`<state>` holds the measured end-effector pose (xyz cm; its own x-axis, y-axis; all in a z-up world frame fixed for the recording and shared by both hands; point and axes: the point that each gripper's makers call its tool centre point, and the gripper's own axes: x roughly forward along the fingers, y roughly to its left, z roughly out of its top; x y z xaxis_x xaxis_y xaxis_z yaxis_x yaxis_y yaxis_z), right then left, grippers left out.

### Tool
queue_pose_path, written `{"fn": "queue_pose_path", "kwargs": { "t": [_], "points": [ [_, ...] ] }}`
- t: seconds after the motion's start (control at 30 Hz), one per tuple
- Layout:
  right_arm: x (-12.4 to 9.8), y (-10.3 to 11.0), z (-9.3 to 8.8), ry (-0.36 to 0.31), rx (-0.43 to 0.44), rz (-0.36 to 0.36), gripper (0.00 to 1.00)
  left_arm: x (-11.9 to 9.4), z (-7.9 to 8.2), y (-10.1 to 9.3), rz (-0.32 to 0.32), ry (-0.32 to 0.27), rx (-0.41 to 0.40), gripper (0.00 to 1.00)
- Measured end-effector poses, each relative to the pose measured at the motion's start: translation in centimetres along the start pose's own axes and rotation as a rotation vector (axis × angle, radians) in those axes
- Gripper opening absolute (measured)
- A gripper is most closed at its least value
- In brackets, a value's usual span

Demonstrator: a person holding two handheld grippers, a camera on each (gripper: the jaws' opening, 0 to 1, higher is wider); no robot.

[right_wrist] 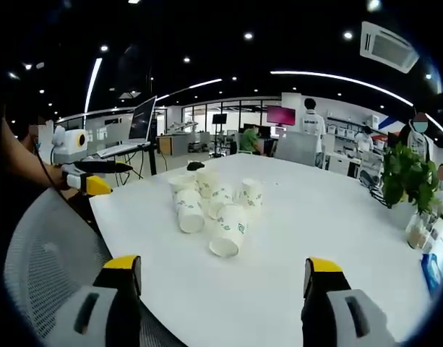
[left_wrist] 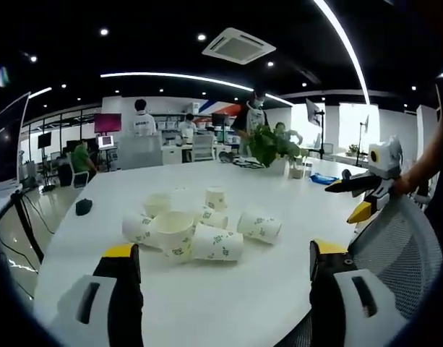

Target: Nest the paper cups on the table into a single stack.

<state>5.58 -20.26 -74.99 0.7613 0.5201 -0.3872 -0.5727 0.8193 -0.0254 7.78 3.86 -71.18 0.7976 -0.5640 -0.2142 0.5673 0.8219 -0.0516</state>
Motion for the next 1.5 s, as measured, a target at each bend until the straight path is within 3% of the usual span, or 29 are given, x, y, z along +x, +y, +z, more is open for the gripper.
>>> {"fn": "queue_pose_path", "kwargs": {
  "t": [1.5],
  "points": [
    [0.01, 0.15, -0.11, 0.01, 0.005, 0.004, 0.95, -0.1, 0.01, 0.75, 0.029, -0.004, -0.017, 0.96]
  ]
}}
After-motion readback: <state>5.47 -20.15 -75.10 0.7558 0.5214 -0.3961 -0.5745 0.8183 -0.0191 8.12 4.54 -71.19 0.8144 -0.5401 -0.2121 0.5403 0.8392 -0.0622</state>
